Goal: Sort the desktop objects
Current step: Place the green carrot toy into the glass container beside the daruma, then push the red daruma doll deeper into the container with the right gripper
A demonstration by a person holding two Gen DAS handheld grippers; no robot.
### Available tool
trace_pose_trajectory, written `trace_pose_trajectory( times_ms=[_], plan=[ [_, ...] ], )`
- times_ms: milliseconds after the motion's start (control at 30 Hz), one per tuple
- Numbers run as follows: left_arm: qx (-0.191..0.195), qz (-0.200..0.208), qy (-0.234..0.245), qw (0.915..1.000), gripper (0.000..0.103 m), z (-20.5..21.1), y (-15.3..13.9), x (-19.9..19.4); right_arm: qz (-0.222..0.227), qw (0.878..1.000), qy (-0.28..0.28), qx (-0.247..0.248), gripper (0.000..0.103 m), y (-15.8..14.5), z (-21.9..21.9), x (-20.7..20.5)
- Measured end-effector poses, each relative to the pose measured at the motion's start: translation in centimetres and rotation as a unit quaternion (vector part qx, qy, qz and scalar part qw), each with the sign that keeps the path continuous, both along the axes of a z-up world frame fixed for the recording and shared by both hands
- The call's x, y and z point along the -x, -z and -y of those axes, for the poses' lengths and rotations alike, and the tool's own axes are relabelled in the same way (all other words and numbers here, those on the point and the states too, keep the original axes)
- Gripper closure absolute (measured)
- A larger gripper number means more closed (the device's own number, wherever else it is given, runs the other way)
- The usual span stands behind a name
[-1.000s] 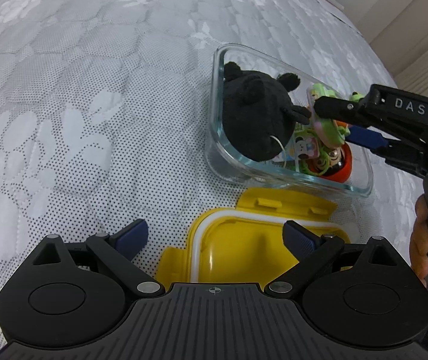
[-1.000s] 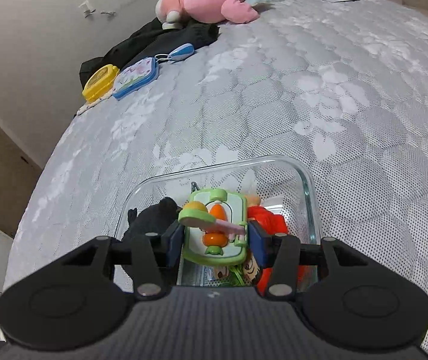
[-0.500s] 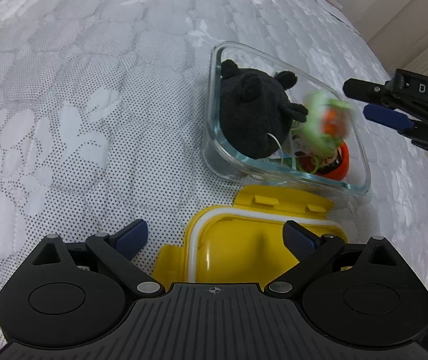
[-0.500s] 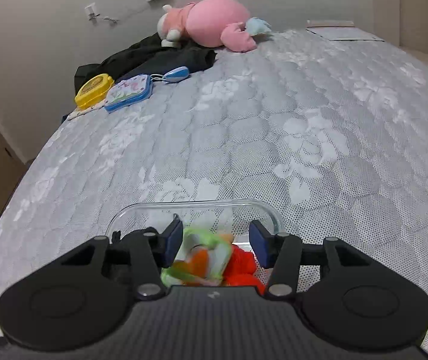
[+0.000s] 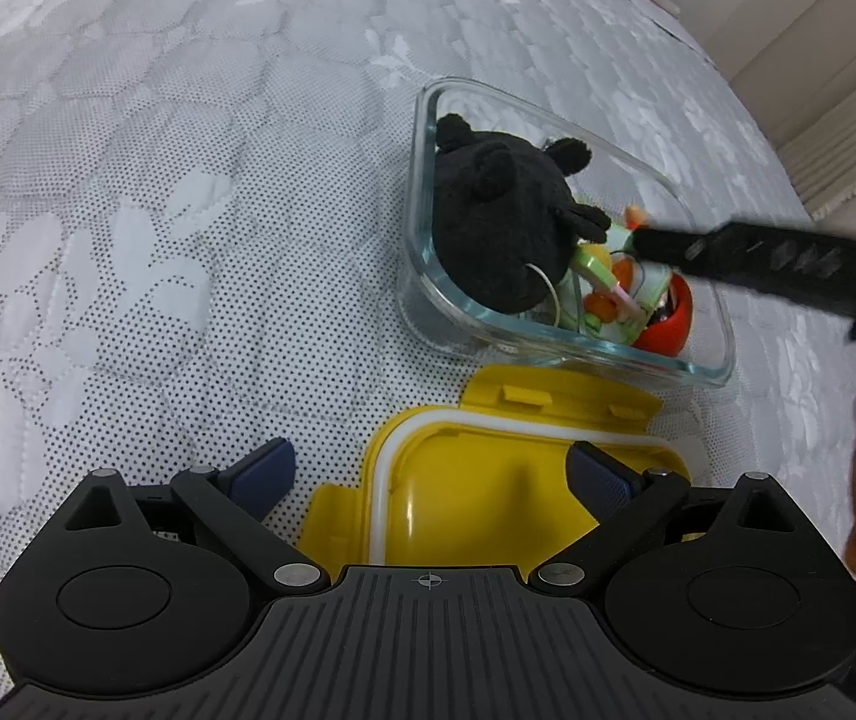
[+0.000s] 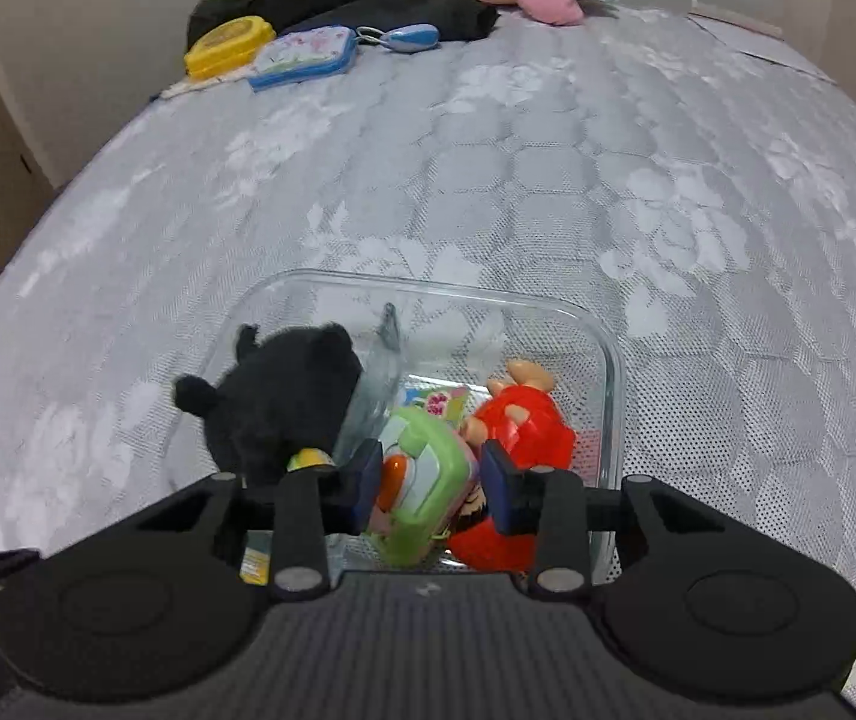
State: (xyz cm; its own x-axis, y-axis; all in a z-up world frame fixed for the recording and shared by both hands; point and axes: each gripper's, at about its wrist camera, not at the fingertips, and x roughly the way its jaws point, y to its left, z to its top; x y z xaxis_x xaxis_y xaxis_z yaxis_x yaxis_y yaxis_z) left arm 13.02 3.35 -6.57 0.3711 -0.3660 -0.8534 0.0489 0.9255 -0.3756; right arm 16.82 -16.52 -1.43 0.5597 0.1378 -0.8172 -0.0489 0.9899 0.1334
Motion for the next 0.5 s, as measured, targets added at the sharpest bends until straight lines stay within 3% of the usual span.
trace_pose_trajectory(
  times_ms=[67, 167, 333, 500],
  plan=[
    [0.000, 0.000, 0.001, 1.0000, 0.003, 0.1, 0.0, 0.0, 0.009, 1.000, 0.010, 0.012, 0.064, -1.0, 0.8, -0.2],
    [-0.001, -0.001, 0.005, 1.0000, 0.003, 0.3, 0.0, 0.0, -0.014, 0.998, 0.003, 0.057, 0.063, -1.5, 1.3, -1.2],
    [-0.001, -0.001, 0.007, 1.0000, 0.003, 0.4, 0.0, 0.0, -0.047, 0.996, -0.016, 0.081, 0.058, 0.0, 0.7, -1.9],
    [-0.001, -0.003, 0.007, 1.0000, 0.003, 0.4, 0.1, 0.0, -0.074, 0.994, 0.010, 0.080, 0.060, 2.5, 0.3, -3.6]
  ],
)
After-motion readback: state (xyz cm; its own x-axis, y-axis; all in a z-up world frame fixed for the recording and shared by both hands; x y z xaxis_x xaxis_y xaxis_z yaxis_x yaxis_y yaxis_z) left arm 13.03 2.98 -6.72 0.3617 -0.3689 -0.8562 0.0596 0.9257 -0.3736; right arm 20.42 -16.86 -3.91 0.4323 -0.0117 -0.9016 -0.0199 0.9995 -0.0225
